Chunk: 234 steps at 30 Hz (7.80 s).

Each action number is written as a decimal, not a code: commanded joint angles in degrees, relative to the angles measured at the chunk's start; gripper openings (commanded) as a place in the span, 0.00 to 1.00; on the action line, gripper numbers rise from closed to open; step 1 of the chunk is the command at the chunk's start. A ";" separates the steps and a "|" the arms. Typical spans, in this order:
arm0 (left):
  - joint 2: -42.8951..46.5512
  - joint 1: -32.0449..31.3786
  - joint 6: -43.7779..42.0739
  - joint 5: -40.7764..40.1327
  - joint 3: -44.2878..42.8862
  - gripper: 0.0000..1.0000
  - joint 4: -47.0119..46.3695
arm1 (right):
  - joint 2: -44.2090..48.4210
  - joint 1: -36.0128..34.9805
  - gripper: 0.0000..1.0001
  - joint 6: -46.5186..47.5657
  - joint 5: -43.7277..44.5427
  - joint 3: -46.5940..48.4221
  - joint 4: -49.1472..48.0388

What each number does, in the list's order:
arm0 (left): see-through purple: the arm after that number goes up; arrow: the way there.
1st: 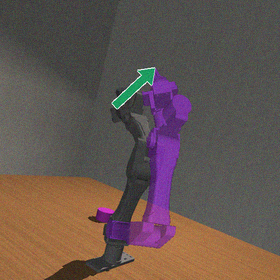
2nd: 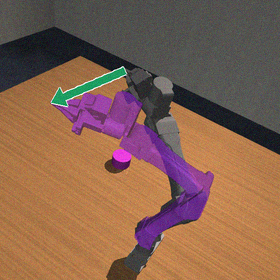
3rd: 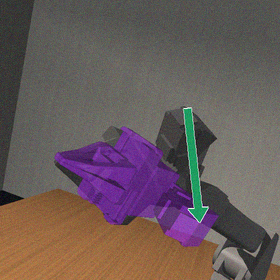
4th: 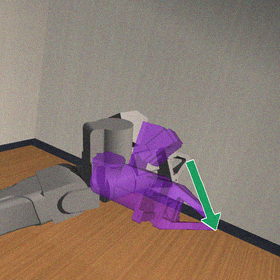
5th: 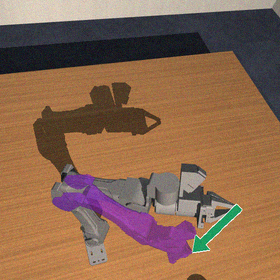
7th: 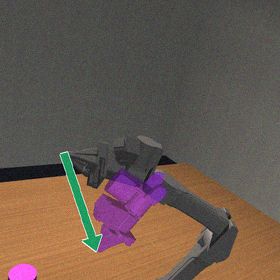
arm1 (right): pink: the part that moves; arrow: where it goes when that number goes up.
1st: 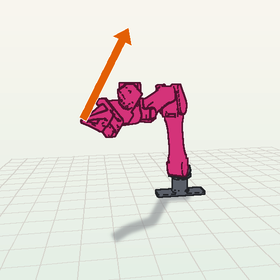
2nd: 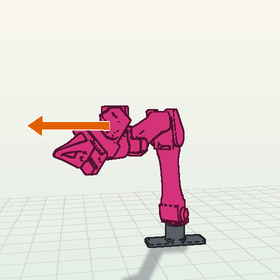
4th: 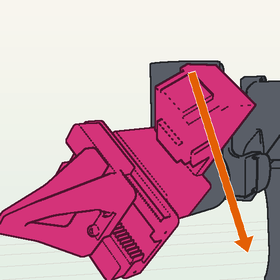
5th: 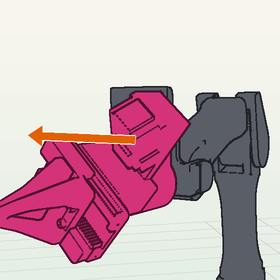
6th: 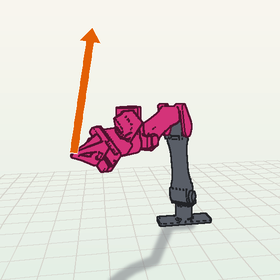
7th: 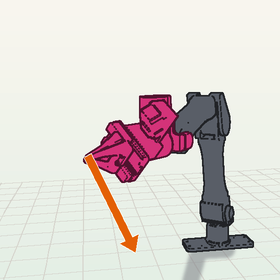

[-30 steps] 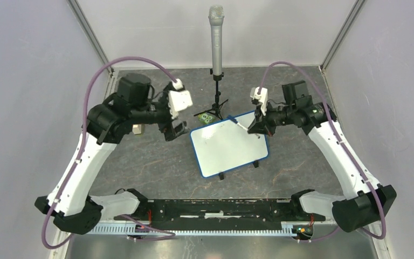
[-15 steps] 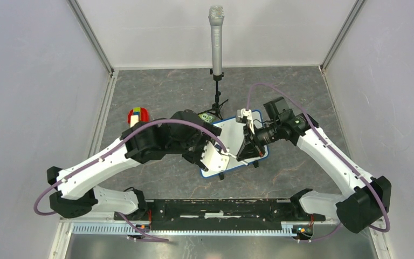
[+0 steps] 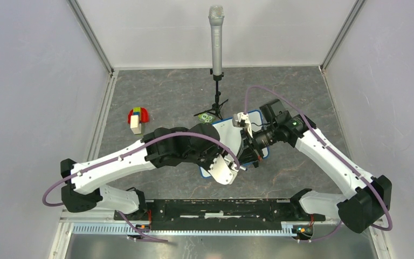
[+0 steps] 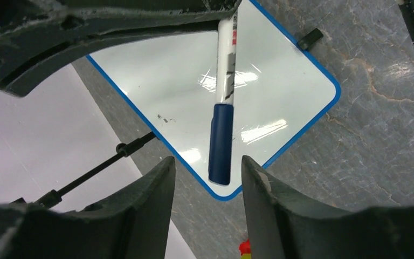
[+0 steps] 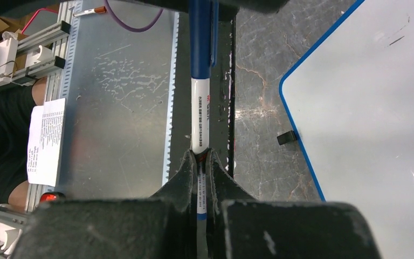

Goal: Write a sentence on the whiteboard
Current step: Pass from the right arm to the left, then open the pen cap from the whiteboard marker, then place the pen cap at the center of the board.

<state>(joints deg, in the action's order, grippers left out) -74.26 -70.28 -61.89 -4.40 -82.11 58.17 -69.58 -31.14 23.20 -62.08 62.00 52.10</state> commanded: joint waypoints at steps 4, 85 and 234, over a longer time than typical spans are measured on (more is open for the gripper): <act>-1.56 -1.97 0.01 0.66 -0.50 0.28 -1.66 | -0.08 -0.40 0.00 0.79 -2.00 3.71 0.28; 5.89 32.40 58.32 53.62 7.62 0.02 -13.31 | 8.94 5.21 0.77 -81.89 -3.69 -18.62 -82.51; -12.21 61.31 38.48 23.41 15.93 0.52 -9.07 | 11.48 17.72 0.00 -8.77 5.48 -4.10 -10.78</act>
<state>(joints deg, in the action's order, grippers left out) -91.85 -8.82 -21.54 10.33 -59.72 46.15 -58.24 -13.61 14.41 -55.27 56.97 42.57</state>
